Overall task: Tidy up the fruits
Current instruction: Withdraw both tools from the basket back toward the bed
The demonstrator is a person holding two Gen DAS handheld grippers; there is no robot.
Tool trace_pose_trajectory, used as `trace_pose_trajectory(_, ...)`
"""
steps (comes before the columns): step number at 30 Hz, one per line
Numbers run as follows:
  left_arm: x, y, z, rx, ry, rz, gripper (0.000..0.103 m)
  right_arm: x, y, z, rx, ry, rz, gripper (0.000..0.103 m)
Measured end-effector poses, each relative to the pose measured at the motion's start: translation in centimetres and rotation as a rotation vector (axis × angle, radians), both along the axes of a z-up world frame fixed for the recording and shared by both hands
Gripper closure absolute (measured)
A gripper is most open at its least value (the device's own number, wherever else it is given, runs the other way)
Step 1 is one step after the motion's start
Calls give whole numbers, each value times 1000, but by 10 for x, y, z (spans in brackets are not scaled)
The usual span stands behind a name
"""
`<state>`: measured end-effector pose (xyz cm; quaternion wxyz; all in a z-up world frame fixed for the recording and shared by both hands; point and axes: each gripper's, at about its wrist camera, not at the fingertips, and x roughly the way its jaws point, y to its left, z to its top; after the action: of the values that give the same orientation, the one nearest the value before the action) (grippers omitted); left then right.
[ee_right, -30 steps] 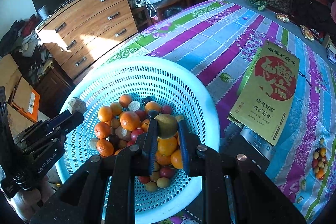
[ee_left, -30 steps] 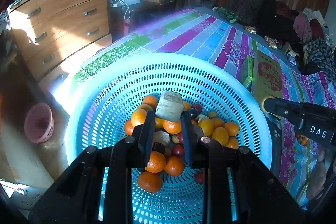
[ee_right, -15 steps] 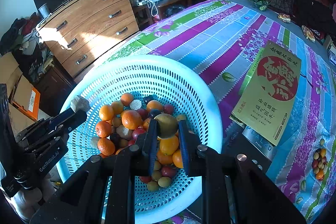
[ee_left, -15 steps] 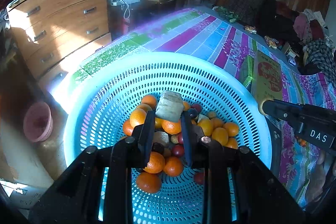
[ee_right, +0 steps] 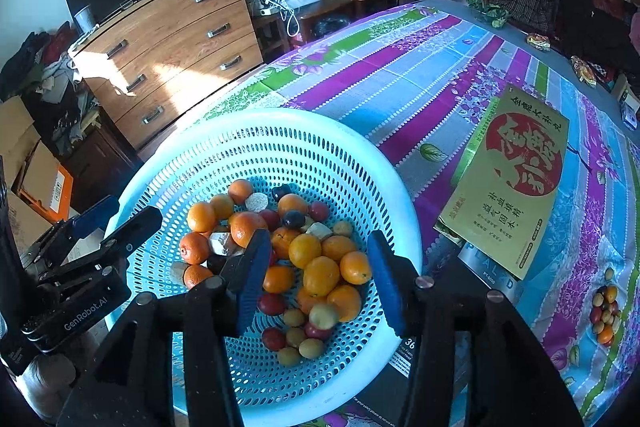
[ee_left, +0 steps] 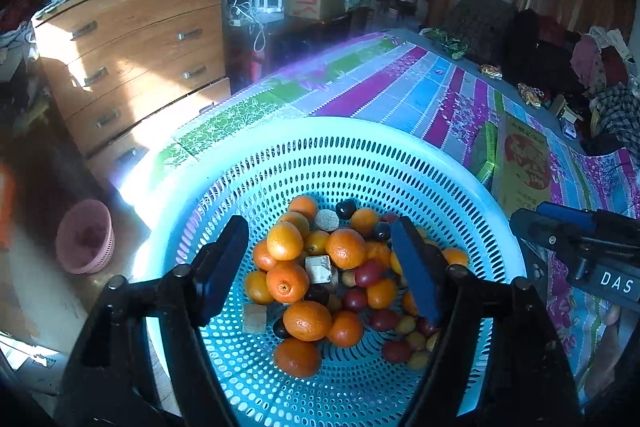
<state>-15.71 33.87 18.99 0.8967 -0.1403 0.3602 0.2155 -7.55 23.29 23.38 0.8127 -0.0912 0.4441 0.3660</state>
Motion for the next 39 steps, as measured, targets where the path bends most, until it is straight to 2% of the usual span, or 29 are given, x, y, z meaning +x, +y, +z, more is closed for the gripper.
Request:
trace_pose_trajectory(6,3,-14,6,3,-21,-24,28,-7,-27,7,49,-27,-22,49)
trace_pose_trajectory(12,20,-57,16,18,-39,-116,28,-11,-93,7,76,-45,-116,49)
trace_pose_trajectory(18,43,-128,25,47,-52,-281,27,-6,-184,-14,80,-12,-272,49)
trace_pose_trajectory(21,54,-177,23,66,-44,-397,27,-5,-229,-27,72,2,-348,49)
trace_pose_trajectory(30,77,-294,-4,96,33,-686,27,-10,-355,-88,8,75,-558,49)
trace_pose_trajectory(35,86,-330,-29,108,96,-771,27,-7,-414,-138,-73,120,-637,48)
trace_pose_trajectory(39,99,-345,-50,112,136,-781,27,7,-458,-173,-148,136,-716,48)
